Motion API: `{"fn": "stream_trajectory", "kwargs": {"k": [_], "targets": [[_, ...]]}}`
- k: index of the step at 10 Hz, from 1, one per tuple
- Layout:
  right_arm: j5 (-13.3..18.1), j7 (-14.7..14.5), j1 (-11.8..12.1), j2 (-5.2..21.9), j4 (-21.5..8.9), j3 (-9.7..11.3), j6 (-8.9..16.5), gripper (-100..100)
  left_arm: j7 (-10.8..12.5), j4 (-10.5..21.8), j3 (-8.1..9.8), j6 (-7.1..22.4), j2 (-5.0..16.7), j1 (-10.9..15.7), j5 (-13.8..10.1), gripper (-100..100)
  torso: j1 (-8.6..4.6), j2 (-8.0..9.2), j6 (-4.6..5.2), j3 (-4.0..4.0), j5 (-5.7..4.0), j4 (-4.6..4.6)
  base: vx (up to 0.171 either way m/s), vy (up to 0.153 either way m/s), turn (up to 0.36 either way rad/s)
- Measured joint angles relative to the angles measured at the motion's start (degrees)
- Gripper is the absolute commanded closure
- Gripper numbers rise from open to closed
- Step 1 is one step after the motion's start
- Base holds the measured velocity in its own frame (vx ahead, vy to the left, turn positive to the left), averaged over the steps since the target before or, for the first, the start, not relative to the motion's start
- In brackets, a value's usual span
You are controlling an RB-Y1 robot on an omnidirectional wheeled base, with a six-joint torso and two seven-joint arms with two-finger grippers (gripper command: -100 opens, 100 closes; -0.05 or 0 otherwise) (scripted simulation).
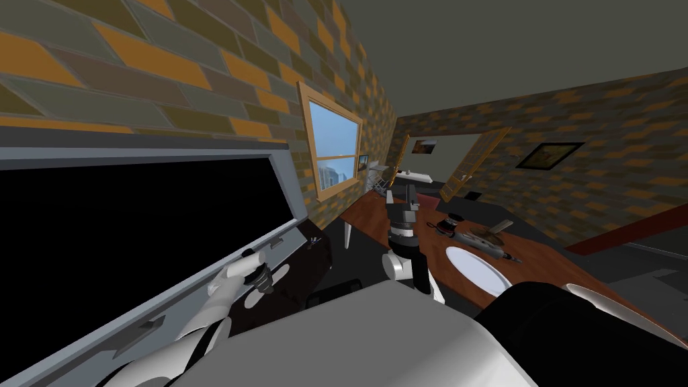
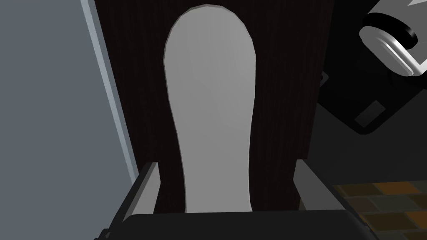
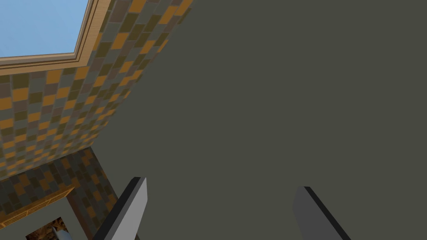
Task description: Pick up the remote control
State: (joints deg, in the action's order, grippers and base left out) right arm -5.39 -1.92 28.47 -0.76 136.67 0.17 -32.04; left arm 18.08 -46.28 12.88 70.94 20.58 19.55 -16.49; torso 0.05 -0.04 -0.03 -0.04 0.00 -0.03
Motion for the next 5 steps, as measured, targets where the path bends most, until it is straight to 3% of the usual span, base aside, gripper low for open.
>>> {"fn": "stream_trajectory", "kwargs": {"k": [3, 4, 5], "targets": [[0.0, 0.0, 0.0, 0.0, 0.0, 0.0, 0.0, 0, -0.5, 2.1, -0.07, -3.2, -0.7, -0.5, 0.3, -100, 0.00, 0.00, 0.00, -0.02, 0.04, -0.04, 0.001, -0.002, 0.005], [0.0, 0.0, 0.0, 0.0, 0.0, 0.0, 0.0, 0, -0.6, 2.3, -0.07, -3.4, -0.7, -0.5, 0.3, 100, 0.01, 0.00, 0.00, -0.02, 0.04, -0.04, 0.000, 0.000, 0.000], [0.0, 0.0, 0.0, 0.0, 0.0, 0.0, 0.0, 0, -0.6, 2.2, -0.05, -3.5, -0.6, -0.4, 0.3, 100, -0.02, 0.05, -0.02, -0.02, 0.07, -0.08, 0.000, 0.000, 0.000]]}}
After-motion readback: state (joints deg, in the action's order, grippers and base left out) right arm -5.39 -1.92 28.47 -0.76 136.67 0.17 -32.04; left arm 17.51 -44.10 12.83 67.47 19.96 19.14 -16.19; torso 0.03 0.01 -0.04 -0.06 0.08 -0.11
